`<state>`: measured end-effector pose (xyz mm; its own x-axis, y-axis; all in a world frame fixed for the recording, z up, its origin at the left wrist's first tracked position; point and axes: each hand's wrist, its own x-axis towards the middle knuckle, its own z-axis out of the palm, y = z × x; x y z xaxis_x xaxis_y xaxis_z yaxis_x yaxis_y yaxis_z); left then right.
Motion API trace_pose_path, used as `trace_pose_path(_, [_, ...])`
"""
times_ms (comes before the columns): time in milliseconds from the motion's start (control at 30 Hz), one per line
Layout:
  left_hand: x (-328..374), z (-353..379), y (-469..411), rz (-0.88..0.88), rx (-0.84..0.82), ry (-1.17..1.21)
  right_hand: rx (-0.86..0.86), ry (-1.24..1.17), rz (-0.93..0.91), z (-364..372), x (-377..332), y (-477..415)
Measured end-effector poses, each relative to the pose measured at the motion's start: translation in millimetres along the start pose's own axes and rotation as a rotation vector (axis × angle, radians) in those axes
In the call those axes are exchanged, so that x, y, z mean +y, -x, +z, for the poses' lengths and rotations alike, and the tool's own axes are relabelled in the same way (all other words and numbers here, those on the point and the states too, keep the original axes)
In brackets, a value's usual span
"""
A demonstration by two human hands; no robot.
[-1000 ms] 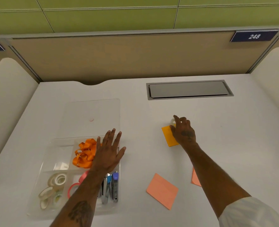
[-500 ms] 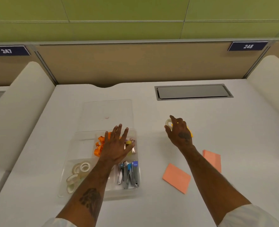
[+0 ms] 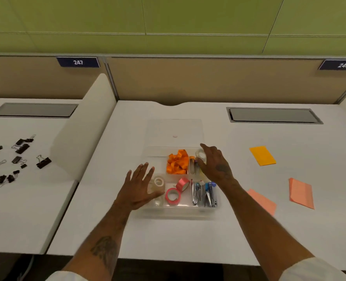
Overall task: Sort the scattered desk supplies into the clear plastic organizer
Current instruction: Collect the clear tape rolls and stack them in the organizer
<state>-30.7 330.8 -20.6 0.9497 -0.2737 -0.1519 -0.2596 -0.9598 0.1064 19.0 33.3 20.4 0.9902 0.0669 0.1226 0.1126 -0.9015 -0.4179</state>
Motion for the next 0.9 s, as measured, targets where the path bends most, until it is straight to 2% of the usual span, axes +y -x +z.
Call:
trace_pose_path(233, [-14, 7, 24, -0.024, -0.113, 0.072, -0.079, -0.002, -0.181, 18, -63, 15])
trace_pose_path(467, [-14, 10, 25, -0.025, -0.108, 0.083, -0.196, 0.029, -0.364, 38, -96, 39])
trace_pose_path(600, [-13, 11, 25, -0.033, -0.089, 0.077, -0.207, 0.030, -0.436, 43, -103, 47])
trace_pose_path(700, [-12, 9, 25, -0.038, -0.077, 0.083, -0.209, 0.045, -0.437, 42, -104, 48])
trace_pose_path(900, [-8, 3, 25, -0.031, -0.037, 0.065, -0.097, 0.097, -0.351, 33, -86, 50])
